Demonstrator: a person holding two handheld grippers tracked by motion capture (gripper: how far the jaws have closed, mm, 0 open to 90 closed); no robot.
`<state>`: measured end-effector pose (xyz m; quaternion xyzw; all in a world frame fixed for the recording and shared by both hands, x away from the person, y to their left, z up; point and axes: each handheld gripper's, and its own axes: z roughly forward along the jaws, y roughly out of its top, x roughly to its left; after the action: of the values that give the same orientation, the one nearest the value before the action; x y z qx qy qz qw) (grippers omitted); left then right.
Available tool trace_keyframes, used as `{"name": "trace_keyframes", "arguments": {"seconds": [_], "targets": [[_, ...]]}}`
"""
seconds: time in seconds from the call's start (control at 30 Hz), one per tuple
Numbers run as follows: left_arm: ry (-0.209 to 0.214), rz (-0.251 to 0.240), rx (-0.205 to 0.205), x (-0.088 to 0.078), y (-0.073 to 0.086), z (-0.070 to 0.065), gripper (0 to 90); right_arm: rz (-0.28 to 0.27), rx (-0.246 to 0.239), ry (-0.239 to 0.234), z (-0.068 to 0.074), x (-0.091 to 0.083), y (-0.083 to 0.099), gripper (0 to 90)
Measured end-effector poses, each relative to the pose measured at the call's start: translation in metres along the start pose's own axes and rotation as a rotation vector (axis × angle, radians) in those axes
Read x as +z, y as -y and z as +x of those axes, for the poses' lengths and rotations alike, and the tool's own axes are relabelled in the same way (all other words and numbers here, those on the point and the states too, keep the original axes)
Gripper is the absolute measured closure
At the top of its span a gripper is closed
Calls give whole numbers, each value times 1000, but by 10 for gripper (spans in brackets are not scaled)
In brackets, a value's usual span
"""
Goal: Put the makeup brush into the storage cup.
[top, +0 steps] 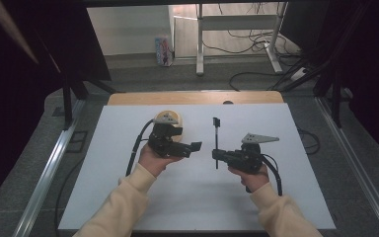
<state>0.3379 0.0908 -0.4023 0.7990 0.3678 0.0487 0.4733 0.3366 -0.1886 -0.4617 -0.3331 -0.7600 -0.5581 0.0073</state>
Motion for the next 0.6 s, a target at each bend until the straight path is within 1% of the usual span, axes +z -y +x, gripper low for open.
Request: {"name": "trace_keyframes", "arguments": {"seconds": [0.2, 0.3, 0.57, 0.6], "targets": [[16, -6, -5, 8, -6, -3, 75, 6, -2, -2, 1, 1, 1, 848], [33, -5, -13, 12, -8, -4, 77, 9, -6, 0, 0, 2, 1, 848], [66, -4, -2, 22, -14, -10, 100, 9, -6, 4, 0, 3, 2, 848], [76, -8, 3, 23, -15, -10, 122, 10, -6, 4, 0, 3, 2, 848]]}}
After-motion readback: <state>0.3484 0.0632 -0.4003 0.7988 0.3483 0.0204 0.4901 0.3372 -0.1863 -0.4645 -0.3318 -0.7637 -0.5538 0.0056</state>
